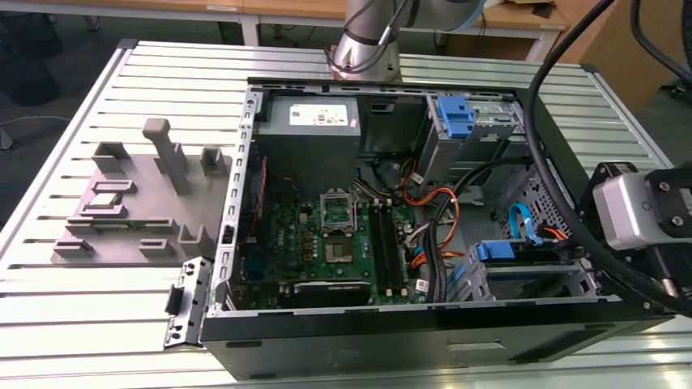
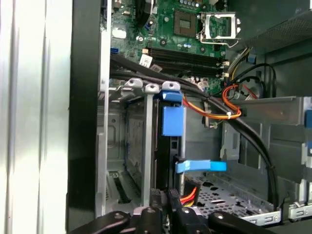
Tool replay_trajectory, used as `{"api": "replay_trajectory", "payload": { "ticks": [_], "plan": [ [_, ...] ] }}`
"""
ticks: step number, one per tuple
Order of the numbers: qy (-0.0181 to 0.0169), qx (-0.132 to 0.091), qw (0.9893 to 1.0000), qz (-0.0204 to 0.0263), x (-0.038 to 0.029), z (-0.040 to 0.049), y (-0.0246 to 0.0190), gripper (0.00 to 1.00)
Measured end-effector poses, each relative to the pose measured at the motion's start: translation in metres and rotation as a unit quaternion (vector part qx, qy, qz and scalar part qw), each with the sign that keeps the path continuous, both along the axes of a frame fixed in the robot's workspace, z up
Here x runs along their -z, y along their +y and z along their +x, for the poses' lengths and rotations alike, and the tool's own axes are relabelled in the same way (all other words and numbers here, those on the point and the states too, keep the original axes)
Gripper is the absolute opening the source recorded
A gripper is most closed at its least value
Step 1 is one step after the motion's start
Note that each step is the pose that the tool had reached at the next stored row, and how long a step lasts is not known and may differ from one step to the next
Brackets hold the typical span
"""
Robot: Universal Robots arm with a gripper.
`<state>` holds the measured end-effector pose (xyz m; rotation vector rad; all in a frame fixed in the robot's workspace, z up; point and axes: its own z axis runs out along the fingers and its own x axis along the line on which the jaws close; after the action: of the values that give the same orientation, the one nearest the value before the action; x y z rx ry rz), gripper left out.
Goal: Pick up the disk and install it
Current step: 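Insert the second disk wire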
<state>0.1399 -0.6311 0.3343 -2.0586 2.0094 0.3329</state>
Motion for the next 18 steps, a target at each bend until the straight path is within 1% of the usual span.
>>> {"api": "replay_trajectory", "payload": {
  "ticks": [3, 8, 10, 12, 16, 18],
  "plan": [
    [-0.0007, 0.000, 1.0000, 0.0007, -0.0018, -0.0009, 0.0000, 0.18],
    [-0.0013, 0.000, 1.0000, 0.0007, -0.0080, -0.0012, 0.0000, 0.18],
    [-0.0021, 0.000, 1.0000, 0.0011, -0.0081, -0.0022, 0.0000, 0.18],
    [-0.0045, 0.000, 1.0000, 0.0024, -0.0070, -0.0035, 0.0001, 0.18],
    [-0.0084, 0.000, 0.9999, 0.0075, -0.0037, -0.0059, 0.0000, 0.18],
    [-0.0092, 0.000, 0.9999, 0.0086, -0.0030, -0.0084, 0.0002, 0.18]
  ]
}}
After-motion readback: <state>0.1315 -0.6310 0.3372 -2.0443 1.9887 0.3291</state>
